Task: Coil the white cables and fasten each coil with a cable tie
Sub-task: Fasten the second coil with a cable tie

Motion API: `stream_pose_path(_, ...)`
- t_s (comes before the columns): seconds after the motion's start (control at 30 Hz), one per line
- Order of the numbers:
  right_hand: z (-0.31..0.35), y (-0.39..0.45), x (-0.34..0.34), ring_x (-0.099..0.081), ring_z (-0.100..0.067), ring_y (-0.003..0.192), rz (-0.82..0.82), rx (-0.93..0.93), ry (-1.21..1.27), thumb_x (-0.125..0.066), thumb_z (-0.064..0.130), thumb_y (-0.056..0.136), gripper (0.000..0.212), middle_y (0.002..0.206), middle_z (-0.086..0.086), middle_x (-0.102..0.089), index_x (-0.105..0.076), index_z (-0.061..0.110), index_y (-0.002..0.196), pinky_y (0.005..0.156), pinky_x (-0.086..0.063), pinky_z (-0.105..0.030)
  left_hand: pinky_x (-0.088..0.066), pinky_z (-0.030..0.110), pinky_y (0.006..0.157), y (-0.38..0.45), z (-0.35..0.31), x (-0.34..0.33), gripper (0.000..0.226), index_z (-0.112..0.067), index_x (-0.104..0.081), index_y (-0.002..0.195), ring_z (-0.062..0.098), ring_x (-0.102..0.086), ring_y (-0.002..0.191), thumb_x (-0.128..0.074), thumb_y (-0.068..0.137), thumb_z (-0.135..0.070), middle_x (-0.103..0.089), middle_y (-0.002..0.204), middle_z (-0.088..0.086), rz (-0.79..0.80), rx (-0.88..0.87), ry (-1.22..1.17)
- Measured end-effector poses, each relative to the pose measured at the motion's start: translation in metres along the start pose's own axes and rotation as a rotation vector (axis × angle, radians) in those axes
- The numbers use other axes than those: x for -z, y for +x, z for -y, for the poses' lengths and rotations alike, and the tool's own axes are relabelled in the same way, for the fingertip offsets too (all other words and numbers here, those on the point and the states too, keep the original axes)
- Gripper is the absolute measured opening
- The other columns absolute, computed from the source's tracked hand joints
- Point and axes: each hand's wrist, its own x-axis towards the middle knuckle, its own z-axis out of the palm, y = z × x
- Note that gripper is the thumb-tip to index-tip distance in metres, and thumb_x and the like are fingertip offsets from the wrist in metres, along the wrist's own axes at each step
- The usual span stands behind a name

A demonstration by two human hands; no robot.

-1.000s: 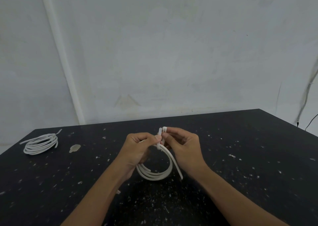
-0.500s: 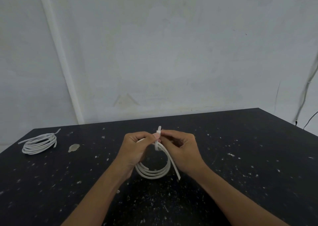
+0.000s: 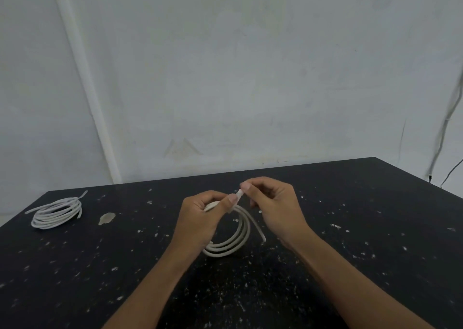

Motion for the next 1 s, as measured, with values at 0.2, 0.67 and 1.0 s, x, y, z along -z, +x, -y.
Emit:
stream_pose_path(0.2,-0.001,-0.003,-0.011,-0.055,-0.006,0.058,-0.065,0.040,-0.037,-0.056,0.017,0.109,0.017,0.067,0.008,-0.066,-0.067,0.007,0.099,0.057,-0.048,-0.021,-0.032,0.022,0.043,-0.001,0.000,-0.004,0.017,-0.033,-0.068,0.110,0.009,-0.035,0.041,-0.071,0.094,-0.034,-0.060,0.055,-0.002,0.058,-0.010,-0.022)
stream_pose_path(0.67,0.003,-0.009,-0.015,-0.055,-0.001,0.052,-0.118,0.097,-0.080,-0.050,0.027,0.110,0.015,0.067,0.005,-0.067,-0.054,0.015,0.102,0.051,-0.045,-0.021,-0.032,0.012,0.044,-0.007,-0.009,-0.009,0.024,-0.025,-0.064,0.111,-0.001,-0.043,0.038,-0.069,0.092,-0.039,-0.068,0.057,-0.006,0.087,-0.002,-0.034)
stream_pose_path(1.0,0.009,-0.007,-0.007,-0.072,-0.019,0.064,-0.013,0.071,0.097,-0.061,0.021,0.105,0.012,0.074,-0.009,-0.075,-0.060,0.013,0.114,0.061,-0.059,-0.033,-0.036,0.010,0.046,-0.011,-0.011,-0.014,0.018,-0.019,-0.064,0.109,-0.002,-0.050,0.040,-0.066,0.097,-0.031,-0.068,0.059,-0.015,0.060,-0.050,-0.005)
